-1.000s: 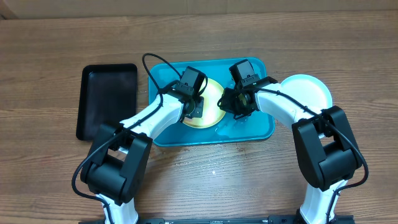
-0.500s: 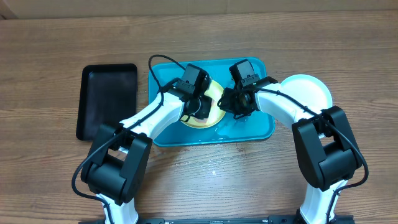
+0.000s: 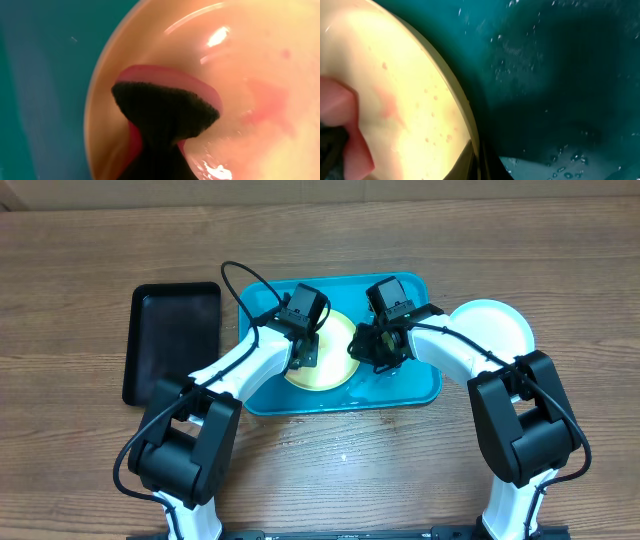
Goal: Clean dirty plates on tray and stack at the side
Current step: 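Scrub the yellow plate with the sponge while right gripper holds it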
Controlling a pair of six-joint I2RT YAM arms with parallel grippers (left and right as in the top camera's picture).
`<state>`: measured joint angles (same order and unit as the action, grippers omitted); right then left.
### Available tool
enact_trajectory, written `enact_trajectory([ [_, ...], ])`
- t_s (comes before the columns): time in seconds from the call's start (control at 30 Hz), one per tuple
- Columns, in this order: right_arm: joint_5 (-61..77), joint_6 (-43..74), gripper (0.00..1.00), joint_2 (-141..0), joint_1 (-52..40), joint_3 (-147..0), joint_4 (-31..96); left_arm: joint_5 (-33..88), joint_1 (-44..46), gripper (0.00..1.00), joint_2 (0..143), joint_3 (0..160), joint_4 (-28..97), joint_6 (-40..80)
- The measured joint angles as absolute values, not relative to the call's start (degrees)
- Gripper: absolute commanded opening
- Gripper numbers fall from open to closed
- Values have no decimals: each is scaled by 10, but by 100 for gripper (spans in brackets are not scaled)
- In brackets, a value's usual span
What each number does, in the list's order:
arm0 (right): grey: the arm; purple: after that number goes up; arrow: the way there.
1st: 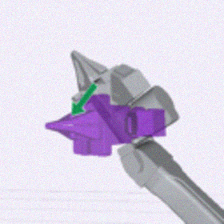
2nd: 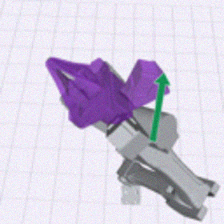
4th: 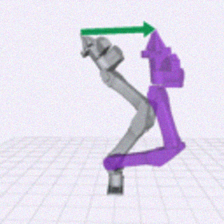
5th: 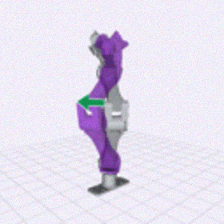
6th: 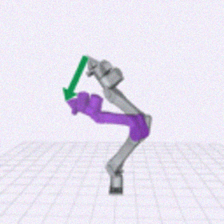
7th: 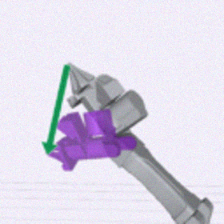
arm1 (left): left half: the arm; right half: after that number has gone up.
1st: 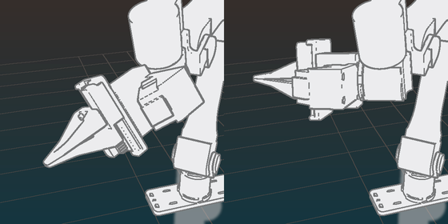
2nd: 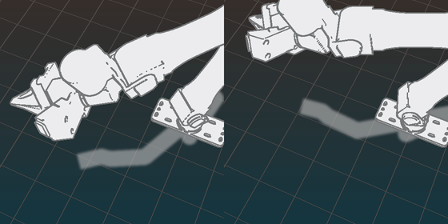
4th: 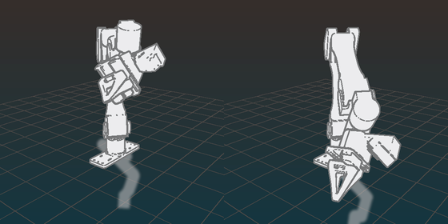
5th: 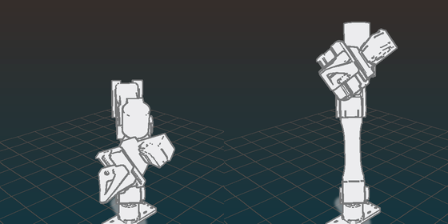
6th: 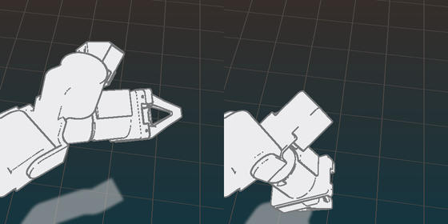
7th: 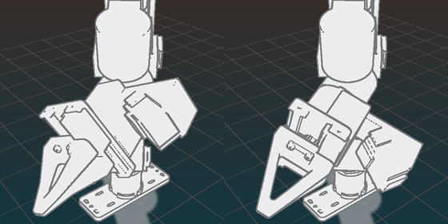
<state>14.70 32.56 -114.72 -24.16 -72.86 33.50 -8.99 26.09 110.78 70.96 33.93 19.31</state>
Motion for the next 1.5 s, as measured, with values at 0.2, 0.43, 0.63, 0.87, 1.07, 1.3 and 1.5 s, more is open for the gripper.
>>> enact_trajectory([
  [0.2,166,317,4,-1147,-248,-729,371,41,255,4,1108,714,366,161],
  [0.43,178,317,4,-1147,-275,-729,371,92,255,4,1108,714,336,152],
  [0.63,187,317,4,-1147,-283,-729,372,-49,255,4,1108,714,309,172],
  [0.87,191,315,4,-1147,-283,-728,369,-137,238,4,1108,714,366,199],
  [1.07,191,315,4,-1147,-283,-727,366,-42,226,4,1108,722,460,174],
  [1.3,191,315,4,-1147,-283,-727,365,159,224,4,1108,722,445,80],
  [1.5,192,315,4,-1147,-283,-727,365,172,225,4,1108,719,340,58],
])
